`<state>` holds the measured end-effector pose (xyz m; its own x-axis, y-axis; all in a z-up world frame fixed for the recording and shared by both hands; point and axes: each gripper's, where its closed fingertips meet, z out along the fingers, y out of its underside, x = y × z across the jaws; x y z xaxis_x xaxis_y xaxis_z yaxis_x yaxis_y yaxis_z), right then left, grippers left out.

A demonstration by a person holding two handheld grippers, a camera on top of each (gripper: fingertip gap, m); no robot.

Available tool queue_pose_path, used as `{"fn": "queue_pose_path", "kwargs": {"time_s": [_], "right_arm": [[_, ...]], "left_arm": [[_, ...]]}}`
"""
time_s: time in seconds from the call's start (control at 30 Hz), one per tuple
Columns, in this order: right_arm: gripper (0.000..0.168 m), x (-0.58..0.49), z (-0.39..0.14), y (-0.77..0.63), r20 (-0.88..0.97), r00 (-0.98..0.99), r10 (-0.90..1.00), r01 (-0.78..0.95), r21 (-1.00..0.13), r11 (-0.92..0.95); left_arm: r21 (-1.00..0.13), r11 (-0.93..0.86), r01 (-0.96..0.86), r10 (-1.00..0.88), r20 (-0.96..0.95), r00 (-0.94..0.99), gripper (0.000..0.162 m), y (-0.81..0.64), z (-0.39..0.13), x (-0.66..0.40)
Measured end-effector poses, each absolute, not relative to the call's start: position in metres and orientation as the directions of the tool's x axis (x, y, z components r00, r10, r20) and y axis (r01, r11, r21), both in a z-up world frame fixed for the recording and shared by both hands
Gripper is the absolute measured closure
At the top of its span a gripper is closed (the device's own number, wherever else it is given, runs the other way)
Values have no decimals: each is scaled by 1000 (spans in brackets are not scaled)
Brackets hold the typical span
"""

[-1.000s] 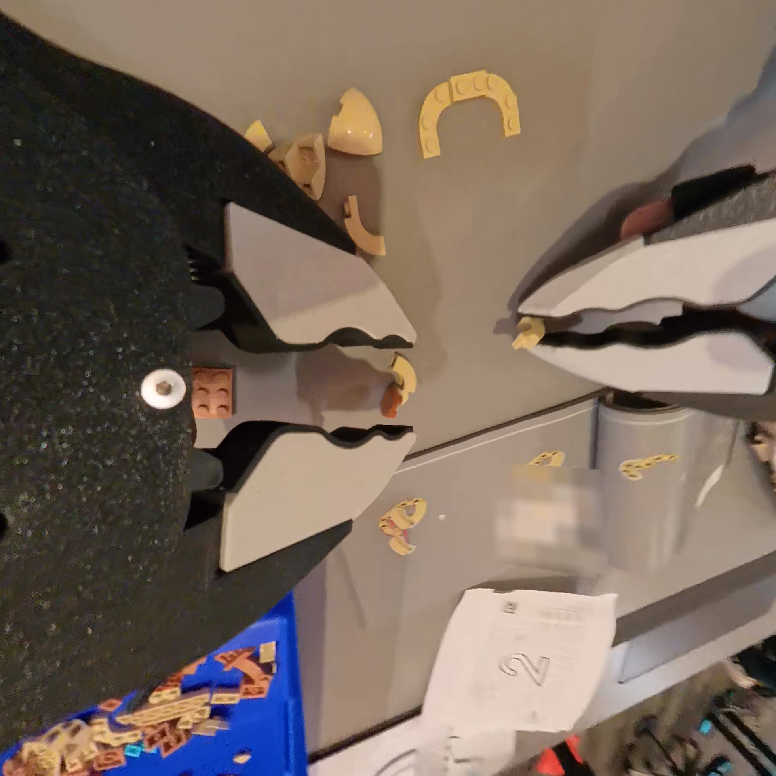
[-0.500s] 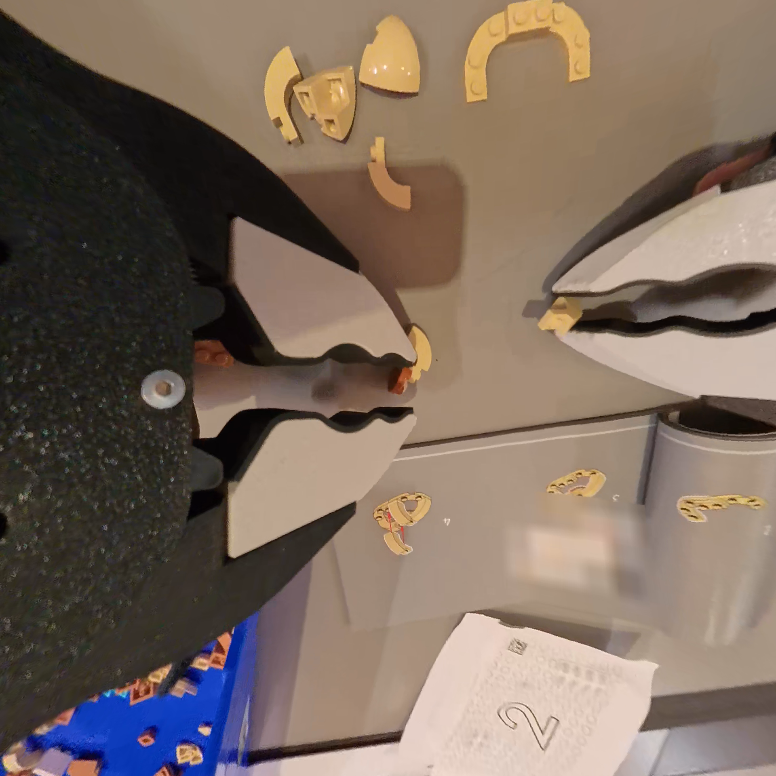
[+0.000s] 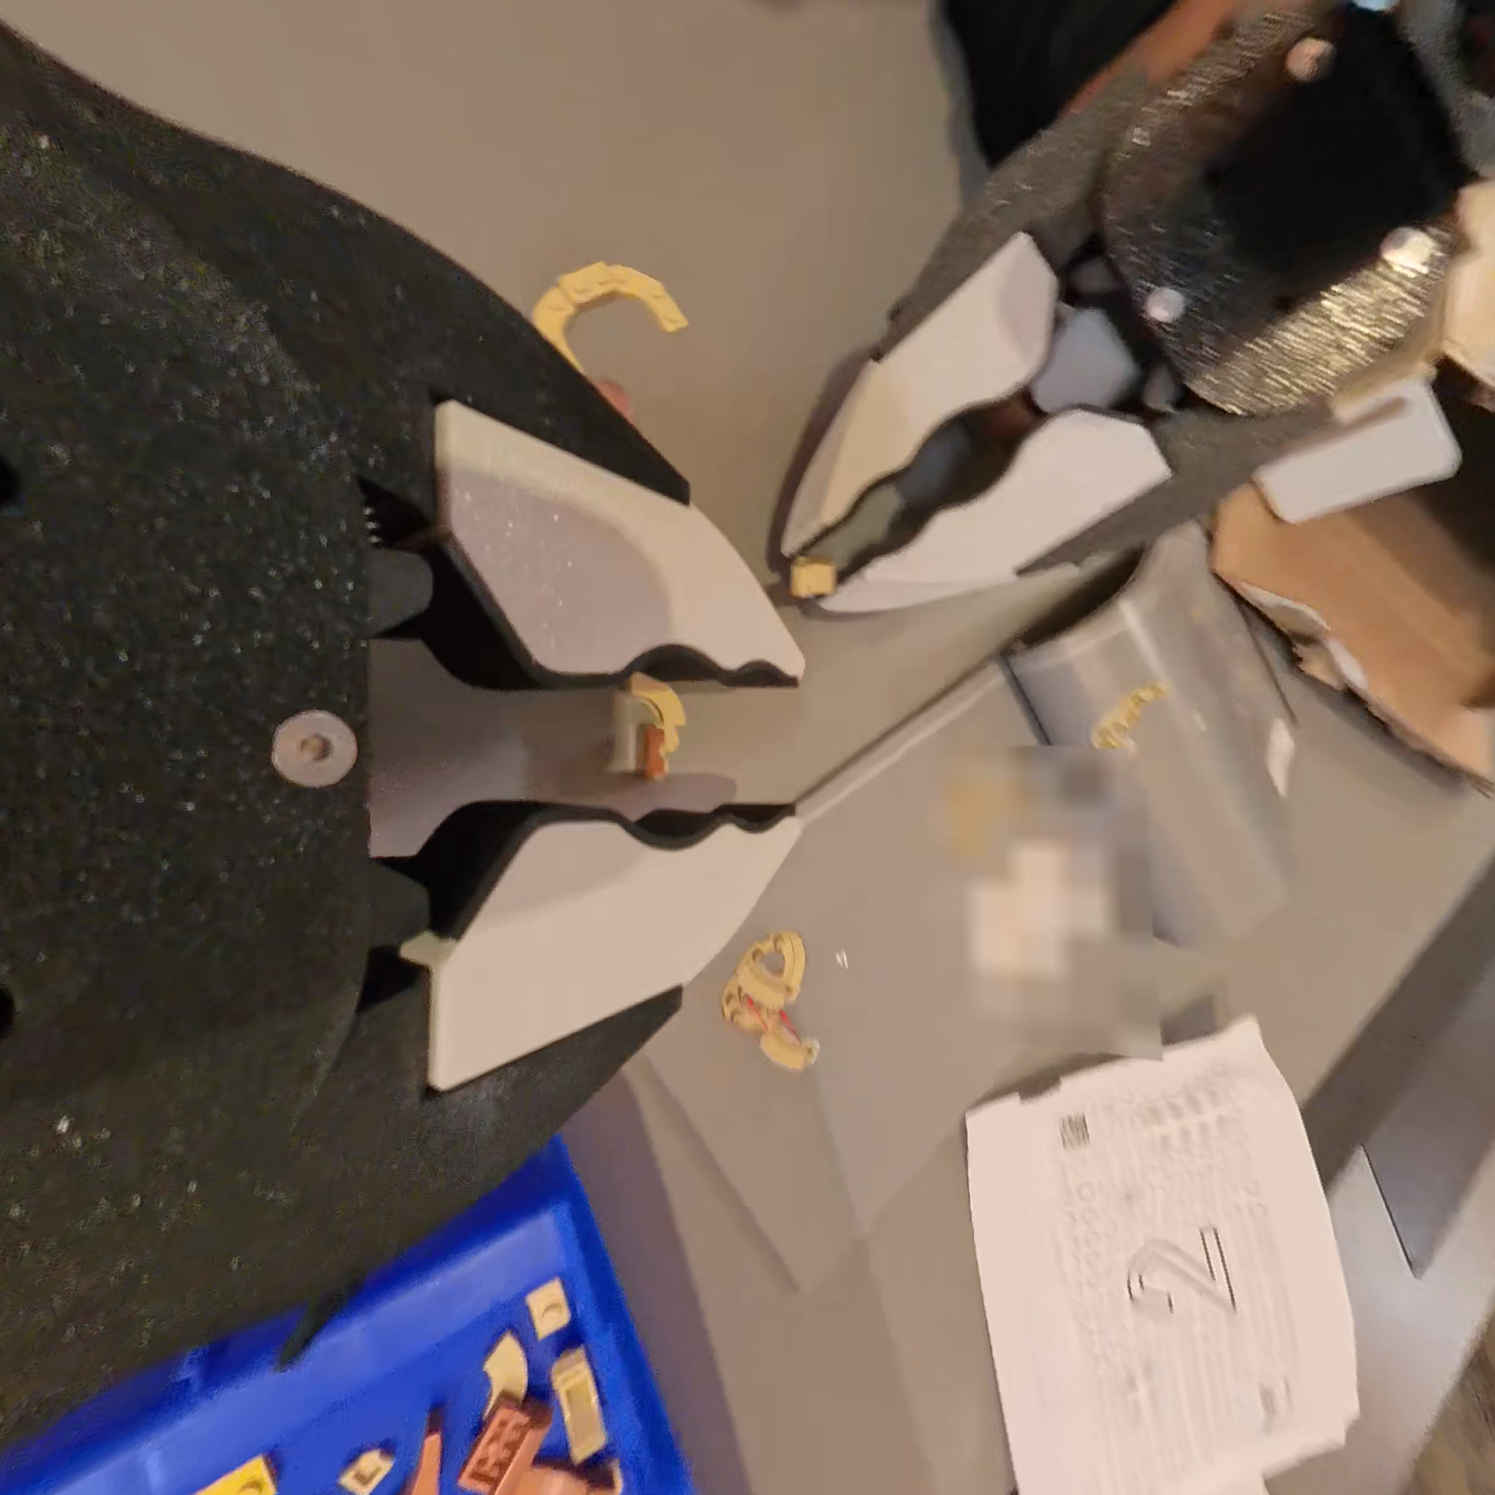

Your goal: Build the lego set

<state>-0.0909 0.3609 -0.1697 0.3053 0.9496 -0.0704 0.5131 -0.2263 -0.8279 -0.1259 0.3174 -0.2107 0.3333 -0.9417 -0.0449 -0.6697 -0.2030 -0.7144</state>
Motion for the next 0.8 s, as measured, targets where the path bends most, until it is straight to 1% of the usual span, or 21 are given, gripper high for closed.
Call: {"fn": "queue_pose_path", "kwargs": {"time_s": [0.1, 0.13, 0.2, 0.3, 0.37, 0.43, 0.53, 0.67, 0.77, 0.8], "right_arm": [[121, -89, -157, 377, -113, 380, 918, 386, -883, -268], [118, -90, -149, 380, -149, 380, 913, 318, -906, -280], [113, -93, -127, 378, -248, 330, 911, 159, -936, -312], [113, -90, -88, 376, -357, 225, 907, -99, -934, -343], [112, -86, -62, 374, -400, 142, 905, -272, -895, -353], [106, -80, -42, 374, -455, 55, 889, -421, -818, -393], [106, -68, -25, 379, -490, 17, 871, -578, -716, -392], [102, -60, -11, 374, -492, -43, 869, -679, -624, -387], [101, -56, 4, 368, -488, -95, 868, -732, -556, -394], [105, -58, 8, 366, -477, -96, 874, -728, -565, -388]], "left_arm": [[-709, -197, -677, -942, -54, 330, 149, 317, -214, -124], [-712, -194, -675, -943, -54, 328, 149, 317, -214, -123], [-720, -181, -670, -946, -60, 320, 150, 316, -213, -120], [-761, -154, -630, -948, -65, 310, 149, 315, -204, -113], [-806, -139, -575, -947, -62, 316, 149, 316, -194, -106], [-866, -121, -485, -948, -45, 316, 150, 316, -179, -98], [-958, -122, -258, -952, 39, 304, 150, 313, -148, -86], [-983, -183, -22, -950, 171, 262, 150, 309, -123, -81], [-978, -201, 57, -941, 209, 265, 150, 311, -115, -79], [-978, -203, 50, -935, 209, 285, 150, 313, -116, -79]]}}
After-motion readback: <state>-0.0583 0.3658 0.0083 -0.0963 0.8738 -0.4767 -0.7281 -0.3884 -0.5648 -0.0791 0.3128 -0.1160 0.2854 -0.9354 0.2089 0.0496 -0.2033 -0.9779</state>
